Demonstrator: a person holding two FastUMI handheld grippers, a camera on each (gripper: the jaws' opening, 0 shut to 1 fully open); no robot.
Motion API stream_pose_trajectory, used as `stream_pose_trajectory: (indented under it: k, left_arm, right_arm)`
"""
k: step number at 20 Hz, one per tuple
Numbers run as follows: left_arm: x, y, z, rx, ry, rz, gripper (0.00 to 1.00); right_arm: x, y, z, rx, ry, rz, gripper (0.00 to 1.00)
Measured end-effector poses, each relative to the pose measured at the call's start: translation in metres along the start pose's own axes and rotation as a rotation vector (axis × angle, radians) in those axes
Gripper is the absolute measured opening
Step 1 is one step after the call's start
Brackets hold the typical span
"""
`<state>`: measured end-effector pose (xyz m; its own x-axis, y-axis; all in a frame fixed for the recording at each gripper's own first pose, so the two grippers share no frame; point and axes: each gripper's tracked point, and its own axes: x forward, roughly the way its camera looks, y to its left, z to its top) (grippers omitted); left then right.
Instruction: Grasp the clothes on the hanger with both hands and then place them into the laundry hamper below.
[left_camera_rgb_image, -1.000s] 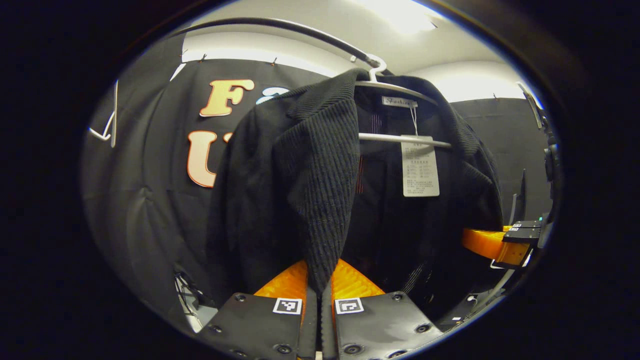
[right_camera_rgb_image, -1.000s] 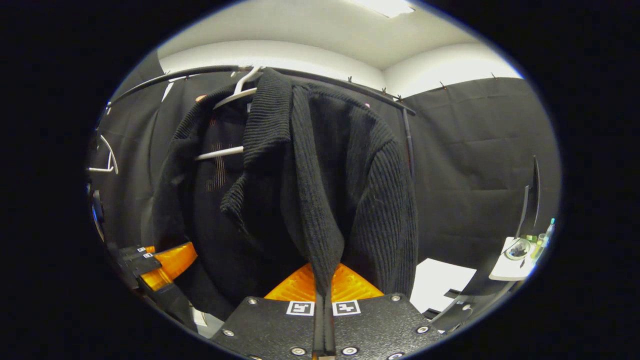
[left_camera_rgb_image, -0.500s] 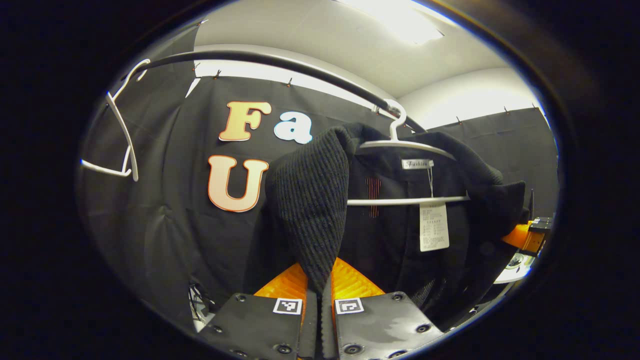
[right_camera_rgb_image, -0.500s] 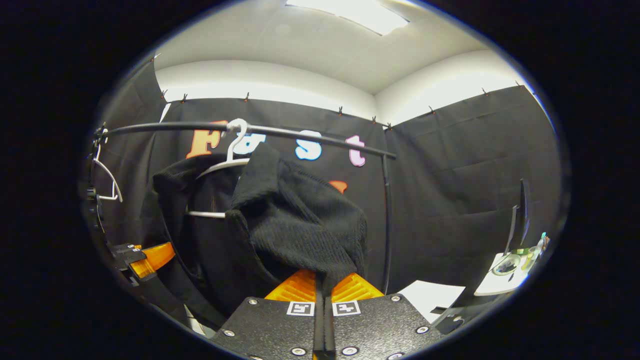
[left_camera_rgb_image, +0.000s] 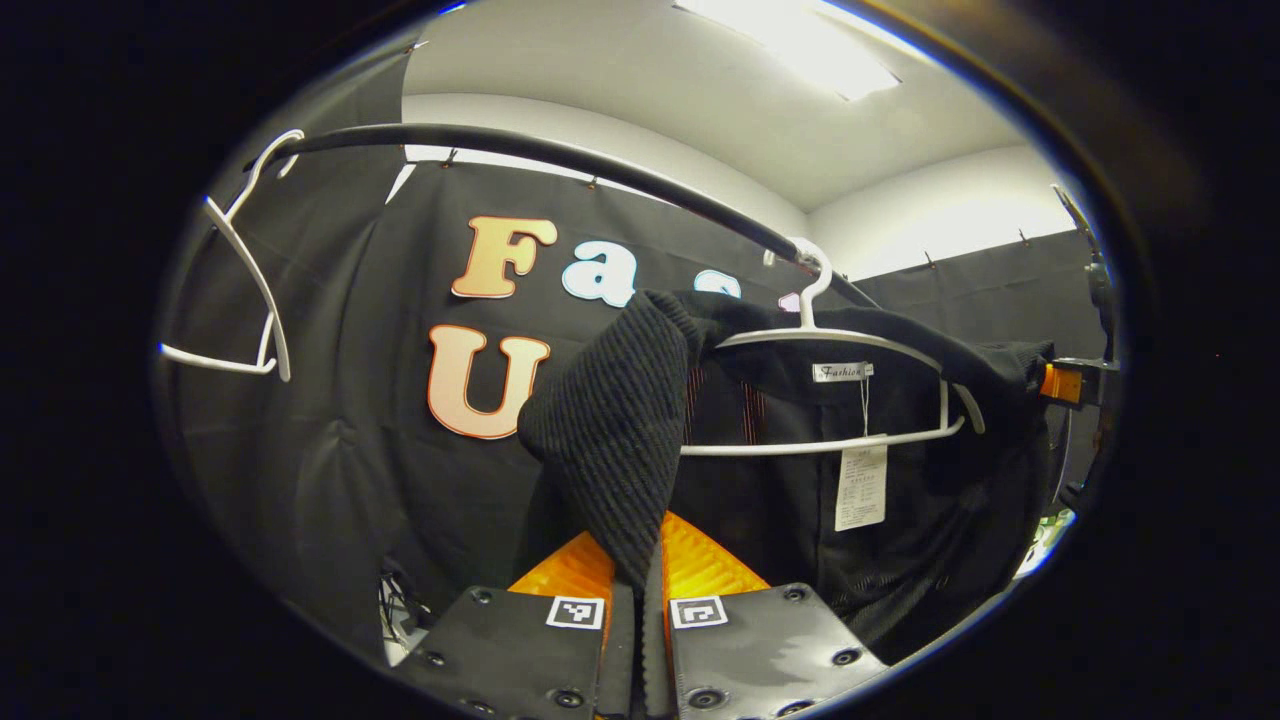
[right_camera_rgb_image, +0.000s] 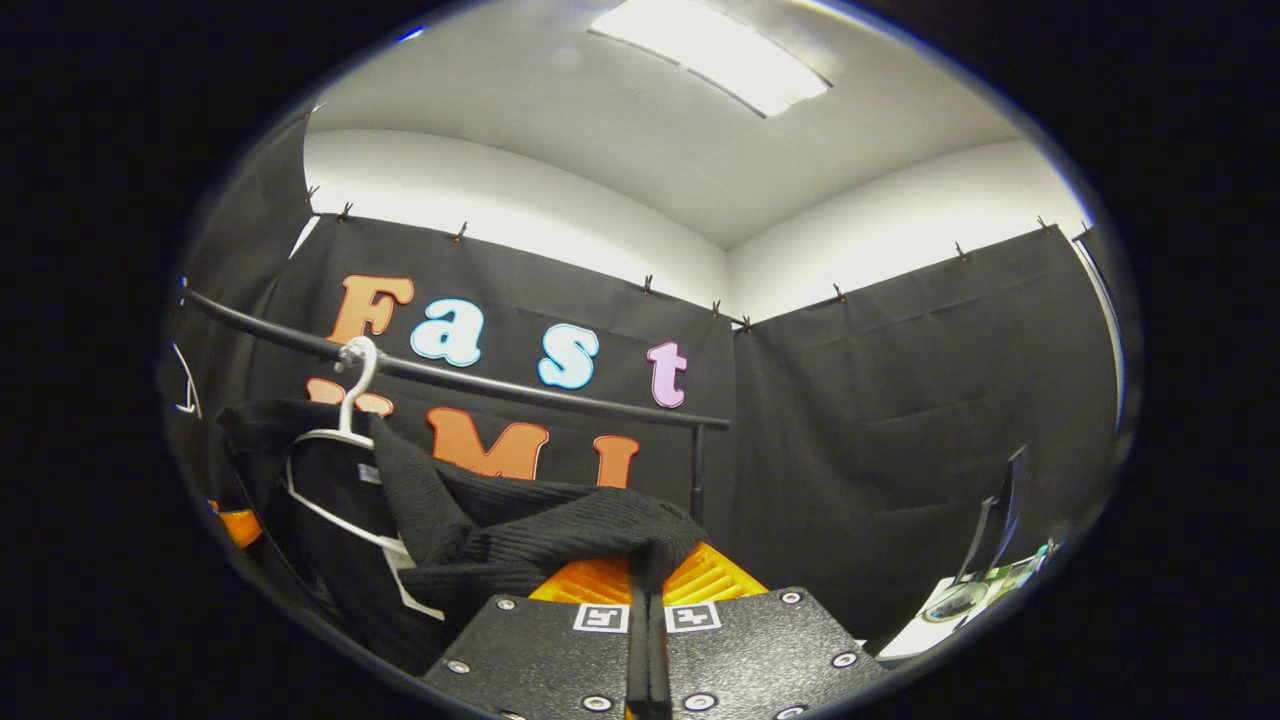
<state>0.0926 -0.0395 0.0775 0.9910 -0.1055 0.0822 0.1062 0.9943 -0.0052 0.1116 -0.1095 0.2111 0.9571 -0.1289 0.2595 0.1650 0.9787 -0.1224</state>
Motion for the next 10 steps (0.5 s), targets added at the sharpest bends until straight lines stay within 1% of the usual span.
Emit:
stream_pose_trajectory:
  k: [2,3,4,6,7,8,10]
  left_arm:
    - [0.001,0.002,0.003,0.015,-0.006,-0.002,0.11]
    - [0.001,0.003,0.005,0.024,-0.008,-0.001,0.08]
    - [0.002,0.003,0.006,0.030,-0.009,-0.001,0.11]
    - [0.002,0.002,0.010,0.039,-0.016,0.001,0.11]
    - [0.004,0.003,0.011,0.043,-0.017,0.002,0.11]
    - [0.005,0.003,0.013,0.044,-0.019,0.000,0.11]
    - [0.009,0.003,0.019,0.045,-0.028,0.001,0.11]
  right_arm:
    - [0.023,-0.007,-0.010,-0.018,0.023,0.016,0.00]
    - [0.034,-0.008,-0.019,-0.017,0.042,0.030,0.00]
    - [0.044,-0.008,-0.028,-0.009,0.062,0.043,0.00]
    - [0.061,-0.005,-0.044,0.000,0.089,0.073,0.00]
    - [0.068,-0.003,-0.051,-0.002,0.100,0.086,0.04]
    - [0.074,0.001,-0.058,0.005,0.112,0.104,0.00]
    - [0.081,0.012,-0.069,0.029,0.133,0.136,0.00]
